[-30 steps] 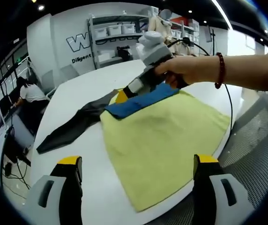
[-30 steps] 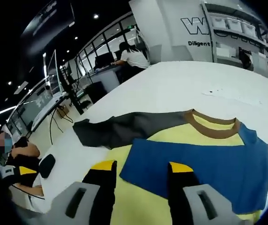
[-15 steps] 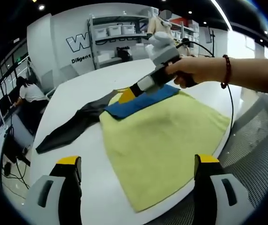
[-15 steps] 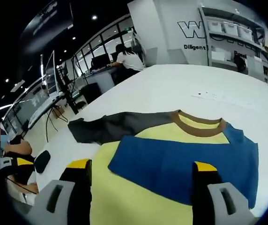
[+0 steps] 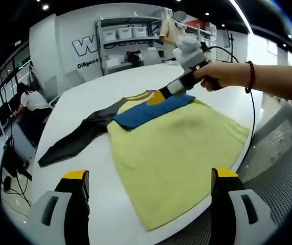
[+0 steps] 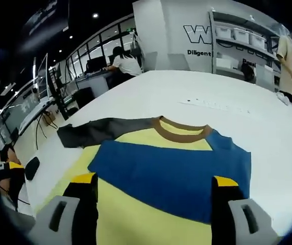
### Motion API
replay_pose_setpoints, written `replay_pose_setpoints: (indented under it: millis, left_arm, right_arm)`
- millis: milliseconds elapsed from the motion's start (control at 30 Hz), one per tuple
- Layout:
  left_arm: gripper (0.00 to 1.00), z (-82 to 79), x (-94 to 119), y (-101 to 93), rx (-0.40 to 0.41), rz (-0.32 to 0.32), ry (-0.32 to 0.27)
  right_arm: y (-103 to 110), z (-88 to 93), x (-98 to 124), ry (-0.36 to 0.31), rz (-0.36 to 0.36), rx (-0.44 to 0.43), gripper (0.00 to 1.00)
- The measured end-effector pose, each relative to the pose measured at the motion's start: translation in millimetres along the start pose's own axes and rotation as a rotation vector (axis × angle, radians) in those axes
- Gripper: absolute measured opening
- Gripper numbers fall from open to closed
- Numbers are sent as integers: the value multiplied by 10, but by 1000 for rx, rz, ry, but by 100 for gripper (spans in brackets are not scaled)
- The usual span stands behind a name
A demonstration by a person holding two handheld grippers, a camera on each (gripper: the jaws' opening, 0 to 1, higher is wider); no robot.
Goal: Fold the garment on the visible template until the final outline fits inside the template.
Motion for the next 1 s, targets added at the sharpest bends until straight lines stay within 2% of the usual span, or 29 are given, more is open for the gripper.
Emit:
replay_pose_setpoints:
  millis: [267, 600, 900, 1000]
  left_arm:
    - [97, 9, 1, -5, -1, 1, 4]
    - [97, 8, -1, -23, 0, 10, 1]
    - [96, 11, 0, -23, 2, 13, 1]
    - [96, 10, 1, -24, 2, 13, 1]
  right_arm:
    - [-296, 2, 120, -9, 49, -29, 90]
    - [-634, 94, 246, -12, 104, -95, 86]
    - [-881, 151, 341, -23, 155, -120, 75]
    - [-937, 162, 382, -35, 172, -118, 68]
Point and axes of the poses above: the point that each gripper's makers call its tool centre point, and the gripper's own axes: x roughly backward along the fingers, y roughly to its left, z roughly out of its underside, the point moved 1 cm from there along x, roughly backward along the fingers, and after that the axes turned 14 degrees about -x, right-handed, at the moved point
